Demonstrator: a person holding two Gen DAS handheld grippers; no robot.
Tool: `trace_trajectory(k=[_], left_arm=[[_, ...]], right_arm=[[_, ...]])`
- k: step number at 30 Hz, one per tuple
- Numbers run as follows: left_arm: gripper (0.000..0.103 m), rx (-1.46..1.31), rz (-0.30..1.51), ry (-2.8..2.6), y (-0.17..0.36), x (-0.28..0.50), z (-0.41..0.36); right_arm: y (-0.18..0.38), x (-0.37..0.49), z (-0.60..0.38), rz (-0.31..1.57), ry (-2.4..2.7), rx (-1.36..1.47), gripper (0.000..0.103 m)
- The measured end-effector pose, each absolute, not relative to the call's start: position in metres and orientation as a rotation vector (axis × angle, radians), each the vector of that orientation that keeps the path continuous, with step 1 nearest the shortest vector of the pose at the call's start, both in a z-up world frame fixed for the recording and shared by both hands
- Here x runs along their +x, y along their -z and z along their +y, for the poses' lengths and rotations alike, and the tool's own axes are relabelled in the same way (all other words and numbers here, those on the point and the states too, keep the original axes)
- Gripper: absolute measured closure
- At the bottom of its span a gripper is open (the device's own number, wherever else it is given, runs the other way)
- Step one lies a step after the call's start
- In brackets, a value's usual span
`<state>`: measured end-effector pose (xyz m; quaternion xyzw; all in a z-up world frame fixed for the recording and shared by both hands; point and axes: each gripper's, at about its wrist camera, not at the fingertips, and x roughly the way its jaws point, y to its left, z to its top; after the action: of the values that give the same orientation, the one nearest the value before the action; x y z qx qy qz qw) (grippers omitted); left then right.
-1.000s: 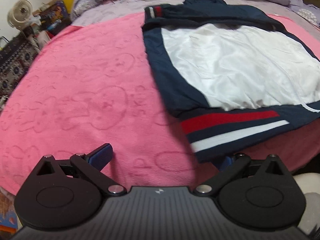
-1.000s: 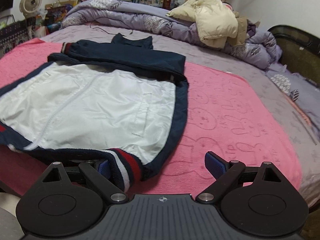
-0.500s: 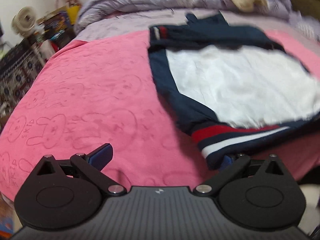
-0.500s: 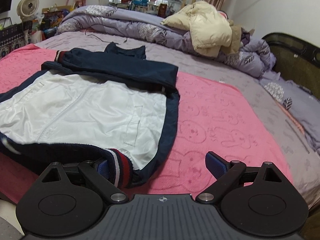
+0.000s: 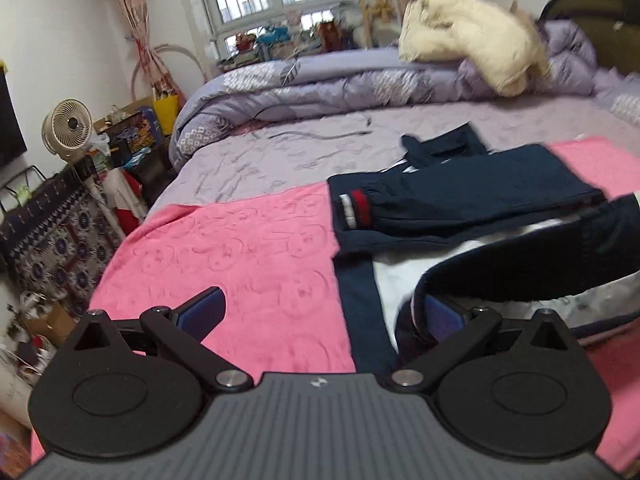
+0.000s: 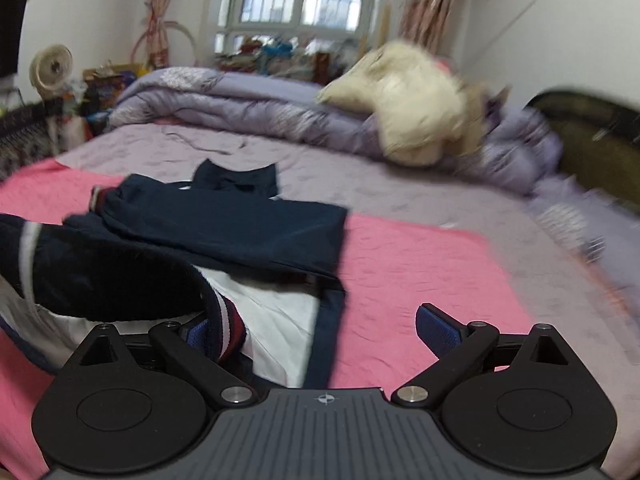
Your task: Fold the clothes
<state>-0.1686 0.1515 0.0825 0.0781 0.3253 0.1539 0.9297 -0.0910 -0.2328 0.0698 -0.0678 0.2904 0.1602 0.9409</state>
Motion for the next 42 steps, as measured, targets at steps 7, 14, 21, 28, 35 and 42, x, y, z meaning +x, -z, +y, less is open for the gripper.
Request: trace_trajectory(k=[7, 14, 21, 28, 35, 42], left_arm=[[0.000, 0.094, 0.814, -0.297, -0.047, -0.100, 0.168], [0.000, -0.001, 0.871, -0.287, -0.029, -0.080, 0.175], [0.000, 0.013, 0.902, -0.297, -0.023, -0.068, 0.174], [0.000, -0.010, 0.914, -0.254, -0.028, -0.067, 0.189], [0.000, -0.076, 0.954, -0.114, -0.040, -0.068, 0.208], [0.000, -0.032, 0.911, -0.036, -0.054, -0.097, 0.217]], right_arm=[[-0.078, -0.046, -0.256, 0.612, -0.554, 0.027, 0.004], [-0.052, -0.019, -0.237, 0.738, -0.469, -0.166, 0.000], [-0.027, 0.023, -0.233, 0.871, -0.717, 0.294, 0.000], [-0.042, 0.004, -0.240, 0.724, -0.727, 0.026, 0.000], [-0.009, -0.017, -0.222, 0.794, -0.765, -0.179, 0.022], [0.009, -0.006, -0.199, 0.846, -0.635, -0.052, 0.072]])
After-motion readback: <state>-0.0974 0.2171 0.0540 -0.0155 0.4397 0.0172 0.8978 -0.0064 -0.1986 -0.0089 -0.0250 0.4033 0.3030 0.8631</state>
